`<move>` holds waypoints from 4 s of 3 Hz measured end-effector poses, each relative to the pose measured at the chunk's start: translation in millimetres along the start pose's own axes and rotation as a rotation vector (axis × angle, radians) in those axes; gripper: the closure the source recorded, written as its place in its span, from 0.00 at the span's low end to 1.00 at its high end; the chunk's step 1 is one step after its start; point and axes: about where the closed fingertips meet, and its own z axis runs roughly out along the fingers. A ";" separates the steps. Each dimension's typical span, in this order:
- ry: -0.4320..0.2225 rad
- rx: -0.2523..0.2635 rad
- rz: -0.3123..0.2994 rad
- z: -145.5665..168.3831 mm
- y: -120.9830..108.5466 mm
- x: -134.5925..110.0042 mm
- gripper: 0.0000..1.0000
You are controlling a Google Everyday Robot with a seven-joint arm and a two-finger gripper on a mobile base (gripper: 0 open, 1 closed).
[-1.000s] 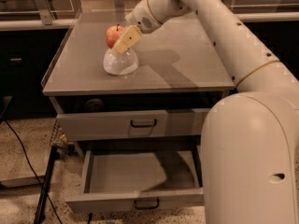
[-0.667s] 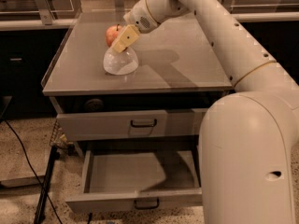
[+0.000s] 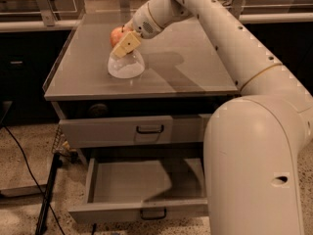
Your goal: Place apple into middle drawer
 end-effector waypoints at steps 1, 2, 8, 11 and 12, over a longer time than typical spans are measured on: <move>0.001 0.000 0.000 0.3 0.0 0.2 0.47; 0.001 0.000 0.000 0.3 0.0 0.2 0.71; 0.051 0.063 -0.062 -108.4 101.9 1.1 1.00; 0.003 0.111 0.096 -118.4 220.8 89.6 1.00; -0.003 0.125 0.076 -74.8 242.4 135.9 1.00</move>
Offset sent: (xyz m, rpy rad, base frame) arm 0.0000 0.0001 -0.0003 -0.0005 0.0004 0.0001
